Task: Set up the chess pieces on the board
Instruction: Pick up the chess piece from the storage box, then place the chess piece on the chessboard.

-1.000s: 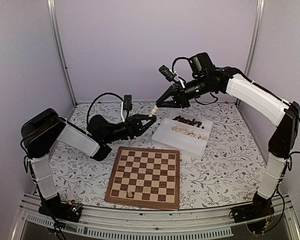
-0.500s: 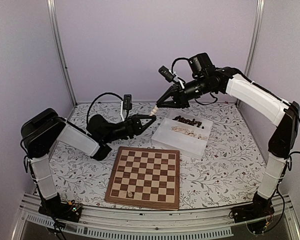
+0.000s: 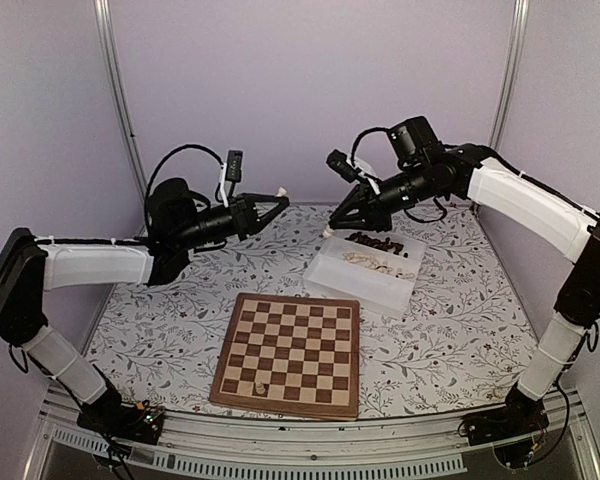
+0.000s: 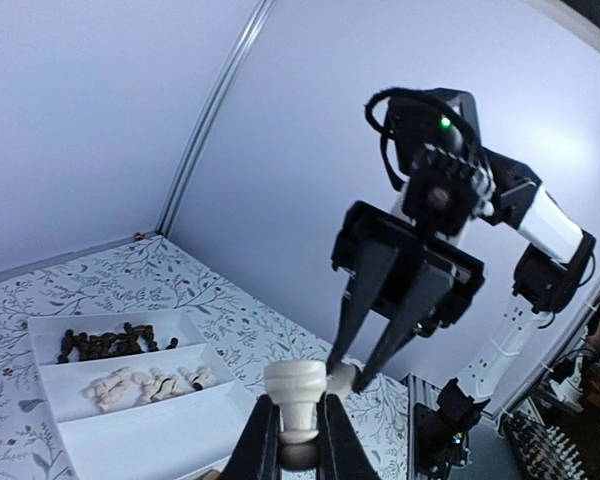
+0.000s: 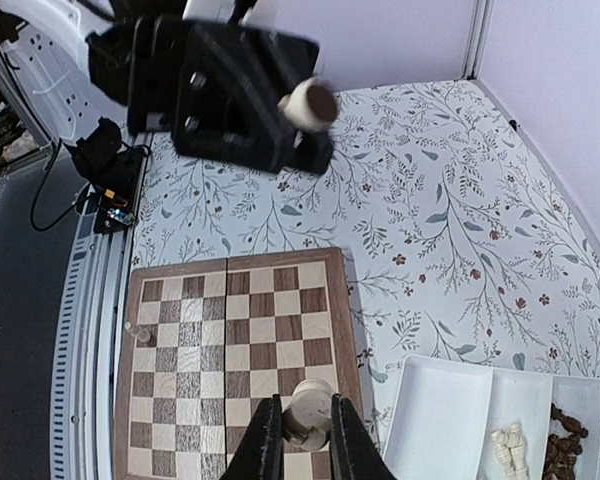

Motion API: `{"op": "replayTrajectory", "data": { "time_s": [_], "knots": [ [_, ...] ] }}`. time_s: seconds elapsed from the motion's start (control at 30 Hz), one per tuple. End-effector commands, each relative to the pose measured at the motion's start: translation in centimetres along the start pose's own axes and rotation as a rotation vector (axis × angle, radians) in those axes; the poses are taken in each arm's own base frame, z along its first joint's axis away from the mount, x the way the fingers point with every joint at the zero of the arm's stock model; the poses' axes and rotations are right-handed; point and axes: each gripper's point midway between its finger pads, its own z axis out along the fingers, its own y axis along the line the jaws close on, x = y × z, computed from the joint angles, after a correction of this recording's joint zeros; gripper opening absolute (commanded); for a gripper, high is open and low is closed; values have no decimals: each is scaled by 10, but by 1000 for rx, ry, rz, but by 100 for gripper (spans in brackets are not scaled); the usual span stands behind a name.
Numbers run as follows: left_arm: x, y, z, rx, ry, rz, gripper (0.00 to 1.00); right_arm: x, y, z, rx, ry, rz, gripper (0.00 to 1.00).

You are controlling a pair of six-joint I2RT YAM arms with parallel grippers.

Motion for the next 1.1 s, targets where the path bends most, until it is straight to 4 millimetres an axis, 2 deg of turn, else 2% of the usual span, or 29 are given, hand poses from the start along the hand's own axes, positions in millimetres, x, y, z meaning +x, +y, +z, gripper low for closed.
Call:
{"op": "replayTrajectory", "data": {
  "time_s": [0.0,0.03,0.07,0.2,0.3,0.5,0.67,1.07],
  "knots": [
    [14,47,-8,-267,250,104,0,32,29,12,-28,77,-81,2],
    [13,54,-9,-292,277,133,0,43,43,22,-60,98,-97,2],
    [13,60,-10,-302,292,156,0,63,56,34,-98,134,-103,2],
    [19,91,-24,-325,270,111,0,98,101,62,-209,208,-144,1],
    [18,106,-34,-308,255,37,0,116,123,76,-252,250,-175,2],
    [9,118,-54,-351,252,60,0,154,164,98,-317,345,-241,2],
    [10,117,-53,-342,262,58,0,175,184,106,-365,405,-279,1],
    [12,115,-52,-328,270,48,0,207,200,114,-424,468,-295,3]
  ]
}}
